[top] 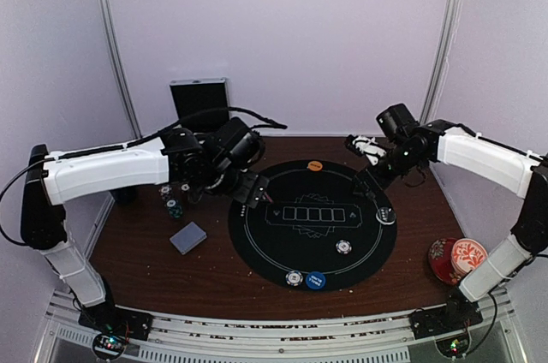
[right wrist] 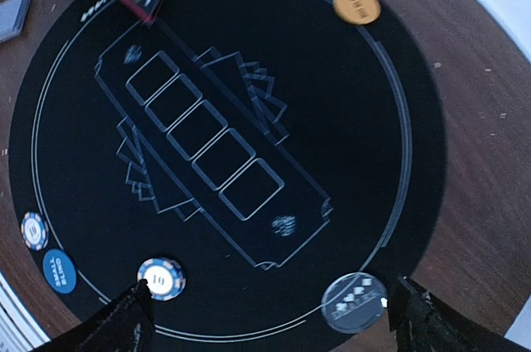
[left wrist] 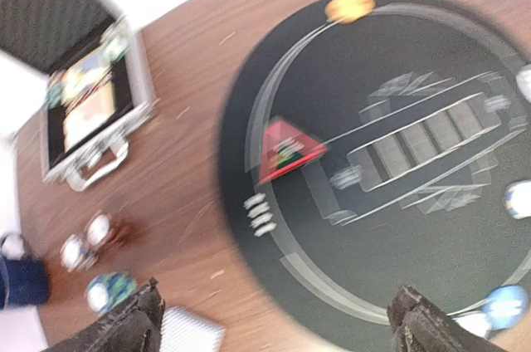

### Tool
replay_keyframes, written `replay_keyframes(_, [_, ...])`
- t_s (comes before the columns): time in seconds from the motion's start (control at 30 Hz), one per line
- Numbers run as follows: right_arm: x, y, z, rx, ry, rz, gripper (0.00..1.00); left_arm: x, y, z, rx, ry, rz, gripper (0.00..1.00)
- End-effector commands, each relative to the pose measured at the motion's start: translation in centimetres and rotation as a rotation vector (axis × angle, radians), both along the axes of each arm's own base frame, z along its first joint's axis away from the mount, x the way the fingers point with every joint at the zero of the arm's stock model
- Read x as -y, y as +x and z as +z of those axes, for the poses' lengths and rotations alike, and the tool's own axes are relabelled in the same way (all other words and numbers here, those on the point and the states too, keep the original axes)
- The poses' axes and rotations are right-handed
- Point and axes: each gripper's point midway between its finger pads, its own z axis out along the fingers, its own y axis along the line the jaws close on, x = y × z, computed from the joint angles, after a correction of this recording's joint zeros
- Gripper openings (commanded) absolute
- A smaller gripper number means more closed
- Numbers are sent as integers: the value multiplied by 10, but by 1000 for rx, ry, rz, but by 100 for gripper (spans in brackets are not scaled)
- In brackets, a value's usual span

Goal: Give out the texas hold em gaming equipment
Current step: Place the poker chips pile on the poker table mat, then pick up the pile of poker chips from the poker table mat.

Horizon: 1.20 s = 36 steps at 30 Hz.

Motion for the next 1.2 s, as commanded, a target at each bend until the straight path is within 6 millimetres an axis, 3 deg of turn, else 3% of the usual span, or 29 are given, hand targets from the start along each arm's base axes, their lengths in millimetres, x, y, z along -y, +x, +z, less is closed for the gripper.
replay_keyframes(0.0, [-15, -44, -36, -61, -122, 134, 100, -59, 7, -20, 7, 67, 111, 98])
replay_keyframes(0.23, [-30, -74, -79, -116, -203, 226, 100, -109, 14, -28, 37, 35, 166, 98])
replay_keyframes(0.43, [-41, -85, -106, -143, -274, 272, 98, -122, 10, -9, 74, 43, 165, 98])
replay_keyframes(0.6, [-46, -86, -121, -158, -304, 279, 98, -139, 8, -19, 89, 97, 166, 98])
replay_keyframes(0.87, [-43, -90, -141, -212, -332, 277, 91, -140, 10, -40, 40, 78, 144, 98])
replay_keyframes(1.17, [-44, -93, -144, -219, -324, 290, 86, -145, 15, -41, 29, 62, 163, 98])
